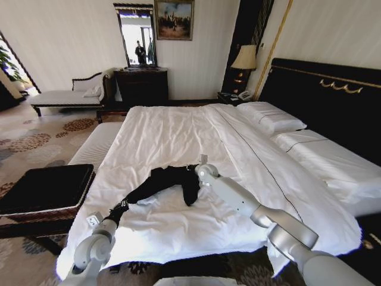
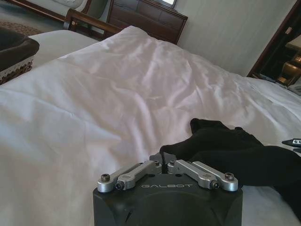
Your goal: Fold the clothes on the bed and place them into the basket.
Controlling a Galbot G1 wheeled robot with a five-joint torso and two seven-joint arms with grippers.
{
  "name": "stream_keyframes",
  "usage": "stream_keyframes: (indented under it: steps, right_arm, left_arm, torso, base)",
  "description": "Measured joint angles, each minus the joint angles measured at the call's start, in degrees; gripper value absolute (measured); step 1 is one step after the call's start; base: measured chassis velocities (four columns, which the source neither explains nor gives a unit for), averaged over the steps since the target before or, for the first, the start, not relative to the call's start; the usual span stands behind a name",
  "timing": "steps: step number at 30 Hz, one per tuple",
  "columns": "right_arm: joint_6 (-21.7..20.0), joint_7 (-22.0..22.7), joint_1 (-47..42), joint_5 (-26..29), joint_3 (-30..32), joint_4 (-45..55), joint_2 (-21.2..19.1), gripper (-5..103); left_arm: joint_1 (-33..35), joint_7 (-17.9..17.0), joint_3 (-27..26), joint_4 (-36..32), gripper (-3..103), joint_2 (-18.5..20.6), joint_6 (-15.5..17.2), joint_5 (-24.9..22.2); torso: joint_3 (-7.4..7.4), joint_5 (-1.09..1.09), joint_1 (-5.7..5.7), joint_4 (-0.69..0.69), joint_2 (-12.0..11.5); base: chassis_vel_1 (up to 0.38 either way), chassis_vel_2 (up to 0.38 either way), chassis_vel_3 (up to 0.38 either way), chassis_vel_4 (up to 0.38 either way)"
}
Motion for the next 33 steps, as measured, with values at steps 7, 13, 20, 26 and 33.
stream_keyframes:
  steps: [7, 13, 20, 26, 33]
  right_arm:
    - [-1.05, 0.2, -0.18, -1.19, -1.15, -1.18, 0.07, 67]
    - [-1.44, 0.17, -0.59, -1.84, -1.36, -1.34, 0.13, 71]
    - [-1.59, -0.17, -0.56, -3.17, -1.41, -1.87, -0.23, 49]
    - [-1.25, -1.15, -0.98, -4.17, -1.31, -1.46, -1.01, 28]
    - [-0.5, -2.13, -2.03, -4.51, -0.71, 0.46, -2.05, 7]
  left_arm:
    - [0.07, 0.0, -0.09, -0.08, 0, -0.17, 0.0, 0.06]
    - [0.0, 0.0, -0.09, 0.01, 0, -0.25, -0.01, 0.08]
    - [-0.03, -0.03, -0.07, 0.1, 0, -0.34, -0.02, 0.12]
    - [-0.17, -0.1, 0.02, 0.07, 0, -0.46, -0.02, 0.12]
    - [-0.2, -0.16, 0.19, 0.07, 0, -0.63, -0.02, 0.16]
  torso:
    - [0.0, 0.0, 0.0, 0.0, 0.0]
    - [0.0, 0.0, 0.0, 0.0, 0.0]
    - [0.0, 0.0, 0.0, 0.0, 0.0]
    - [0.0, 0.0, 0.0, 0.0, 0.0]
    - [0.0, 0.0, 0.0, 0.0, 0.0]
  base:
    - [0.0, 0.0, 0.0, 0.0]
    - [0.0, 0.0, 0.0, 0.0]
    - [0.0, 0.0, 0.0, 0.0]
    - [0.0, 0.0, 0.0, 0.0]
    - [0.0, 0.0, 0.0, 0.0]
